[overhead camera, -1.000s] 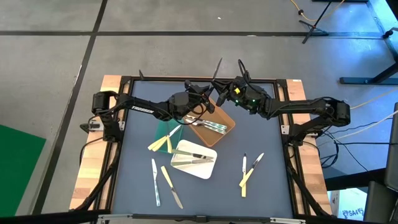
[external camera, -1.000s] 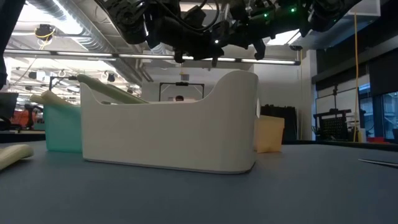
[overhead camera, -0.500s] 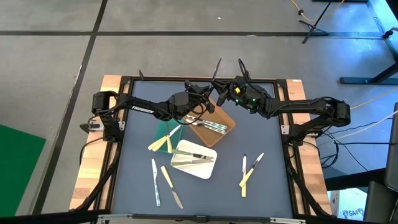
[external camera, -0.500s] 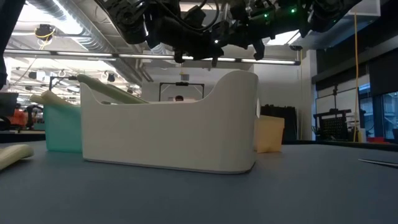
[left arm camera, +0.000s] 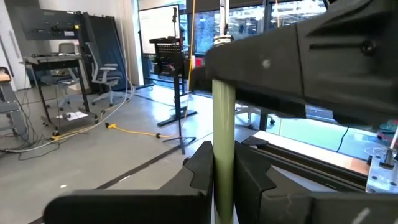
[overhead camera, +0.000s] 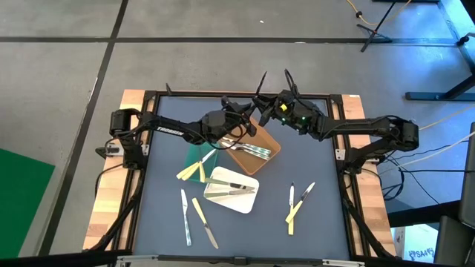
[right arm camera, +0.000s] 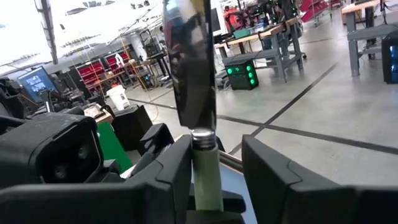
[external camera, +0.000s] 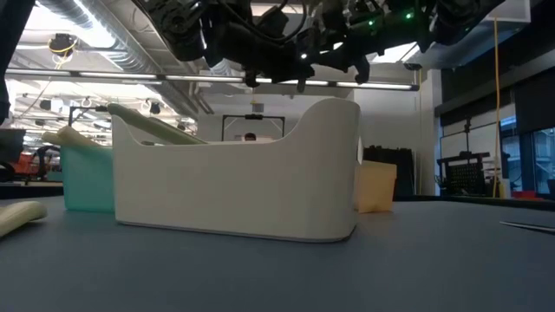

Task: Sort silverware by color (type)
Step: Put the green table knife into the white bin

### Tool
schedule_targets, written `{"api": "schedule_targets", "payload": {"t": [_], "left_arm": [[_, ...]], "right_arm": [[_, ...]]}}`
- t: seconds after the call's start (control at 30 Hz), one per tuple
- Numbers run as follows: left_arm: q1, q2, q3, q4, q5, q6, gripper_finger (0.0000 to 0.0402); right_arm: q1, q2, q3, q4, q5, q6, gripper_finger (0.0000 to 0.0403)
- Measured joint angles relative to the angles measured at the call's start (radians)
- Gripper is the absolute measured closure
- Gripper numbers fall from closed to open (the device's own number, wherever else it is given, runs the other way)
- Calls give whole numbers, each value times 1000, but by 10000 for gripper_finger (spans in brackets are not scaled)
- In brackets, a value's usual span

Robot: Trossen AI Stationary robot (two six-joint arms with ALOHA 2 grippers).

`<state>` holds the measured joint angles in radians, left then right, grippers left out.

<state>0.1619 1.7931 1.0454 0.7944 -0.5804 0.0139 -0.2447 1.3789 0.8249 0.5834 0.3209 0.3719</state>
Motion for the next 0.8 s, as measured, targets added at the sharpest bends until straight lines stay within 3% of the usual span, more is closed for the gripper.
{"api": "schedule_targets", "payload": {"t": [0.63, 0.8], "left_arm": [[-5, -17, 0, -19, -7, 23, 375], [-36, -95, 0, -196, 67, 16, 375]], "right_arm": [[0, -326, 0, -515, 2, -96, 274], [0, -401, 0, -660, 3, -119, 274]]}}
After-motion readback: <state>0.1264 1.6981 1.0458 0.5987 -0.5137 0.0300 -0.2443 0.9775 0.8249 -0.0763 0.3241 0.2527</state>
